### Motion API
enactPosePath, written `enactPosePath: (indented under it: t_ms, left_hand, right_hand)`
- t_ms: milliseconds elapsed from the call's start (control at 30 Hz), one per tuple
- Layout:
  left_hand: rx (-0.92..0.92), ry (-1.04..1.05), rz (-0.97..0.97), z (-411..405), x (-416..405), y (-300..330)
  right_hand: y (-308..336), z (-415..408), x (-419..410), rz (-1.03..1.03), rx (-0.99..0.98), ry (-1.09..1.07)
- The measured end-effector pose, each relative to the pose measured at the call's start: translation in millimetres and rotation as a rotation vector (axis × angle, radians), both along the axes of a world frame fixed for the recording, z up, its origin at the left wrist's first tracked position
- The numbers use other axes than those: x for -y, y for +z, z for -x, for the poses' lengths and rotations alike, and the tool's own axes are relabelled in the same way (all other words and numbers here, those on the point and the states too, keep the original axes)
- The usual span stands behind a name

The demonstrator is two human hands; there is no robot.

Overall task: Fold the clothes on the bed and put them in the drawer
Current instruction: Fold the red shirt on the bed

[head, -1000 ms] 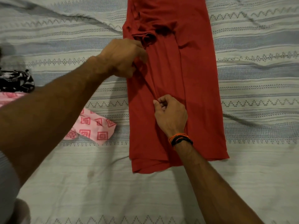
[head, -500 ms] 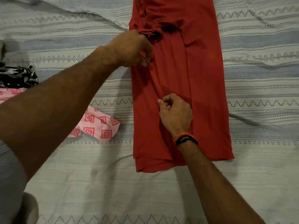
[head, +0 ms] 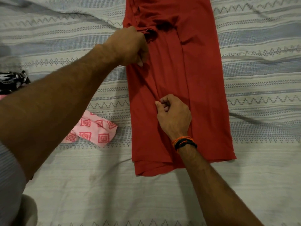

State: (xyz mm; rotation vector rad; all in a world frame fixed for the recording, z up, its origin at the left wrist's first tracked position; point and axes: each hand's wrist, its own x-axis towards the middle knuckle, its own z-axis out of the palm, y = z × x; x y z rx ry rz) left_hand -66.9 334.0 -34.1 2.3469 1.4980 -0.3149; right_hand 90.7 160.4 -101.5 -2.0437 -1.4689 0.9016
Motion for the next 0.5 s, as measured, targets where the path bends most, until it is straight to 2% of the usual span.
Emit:
enactPosePath:
  t_ms: [167, 333, 500]
  left_hand:
    - [0.029, -0.027, -0.097, 3.6, 4.1, -8.4]
    - [0.09, -0.092, -0.285, -10.0, 6.4, -16.2]
    - [0.033, -0.097, -0.27, -36.4, 15.1, -32.9]
  right_hand:
    - [-1.7, -2.0, -0.4, 0.0, -0.019, -0.008]
    - [2.7, -1.9, -7.6, 0.084, -0.05, -0.025]
    - [4.0, -2.1, -6.5, 0.076, -0.089, -0.036]
